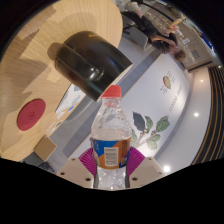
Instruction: Pour water
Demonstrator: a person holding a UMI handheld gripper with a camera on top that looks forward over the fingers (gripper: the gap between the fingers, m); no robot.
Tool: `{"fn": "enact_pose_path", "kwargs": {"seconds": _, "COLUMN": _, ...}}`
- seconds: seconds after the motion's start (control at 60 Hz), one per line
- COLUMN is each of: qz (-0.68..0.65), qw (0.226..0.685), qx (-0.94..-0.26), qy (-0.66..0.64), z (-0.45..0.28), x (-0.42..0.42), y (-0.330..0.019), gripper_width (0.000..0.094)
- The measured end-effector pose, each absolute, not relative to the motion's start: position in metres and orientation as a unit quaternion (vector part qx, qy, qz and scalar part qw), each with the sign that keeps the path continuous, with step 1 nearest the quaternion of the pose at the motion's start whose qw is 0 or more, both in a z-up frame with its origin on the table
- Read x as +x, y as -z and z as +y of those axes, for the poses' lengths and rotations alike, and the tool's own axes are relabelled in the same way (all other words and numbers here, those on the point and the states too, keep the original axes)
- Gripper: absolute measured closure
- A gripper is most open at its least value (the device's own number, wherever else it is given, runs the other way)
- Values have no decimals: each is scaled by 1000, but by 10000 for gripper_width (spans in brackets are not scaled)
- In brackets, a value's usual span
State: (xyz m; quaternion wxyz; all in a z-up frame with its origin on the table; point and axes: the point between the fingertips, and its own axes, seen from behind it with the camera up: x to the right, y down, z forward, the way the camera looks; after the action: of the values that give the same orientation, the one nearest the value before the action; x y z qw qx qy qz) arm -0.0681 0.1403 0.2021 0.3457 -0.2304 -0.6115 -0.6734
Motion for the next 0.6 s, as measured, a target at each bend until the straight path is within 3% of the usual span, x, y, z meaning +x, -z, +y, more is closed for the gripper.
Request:
{"fn": "enact_pose_path", "kwargs": {"seconds": 0.133, "qz": -584, "qw": 392, "qx": -261, "qy": 661, "z": 137, "x": -69, "y": -222, "gripper_width": 586}}
{"fn": "enact_pose_path", "kwargs": {"seconds": 0.283, "qz": -398, "qw": 618, "qx": -489, "qy": 469, "z": 142, "x": -42, "y": -254, "gripper_width": 578}}
{"fn": "enact_pose_path", "kwargs": {"seconds": 0.367, "qz": -247, "qw": 712, "qx": -604, "qy": 259, "z": 148, "x": -33, "y": -223, "gripper_width": 578}}
{"fn": "enact_pose_path", "kwargs": {"seconds": 0.483, "qz": -108, "qw": 727, "qx": -676, "qy": 60, "z": 169, "x": -33, "y": -171, "gripper_width": 577}}
{"fn": "enact_pose_path", "kwargs": {"seconds": 0.5, "qz": -93, "qw": 730, "qx": -676, "qy": 39, "z": 173, "x": -34, "y": -152, "gripper_width": 575}}
{"fn": "enact_pose_path", "kwargs": {"seconds": 0.533, "qz": -82, "qw": 719, "qx": -690, "qy": 11, "z": 161, "x": -22, "y": -158, "gripper_width": 577}}
{"fn": "enact_pose_path", "kwargs": {"seconds": 0.6, "qz": -63, "qw": 707, "qx": -704, "qy": -23, "z": 163, "x": -24, "y": -132, "gripper_width": 576}}
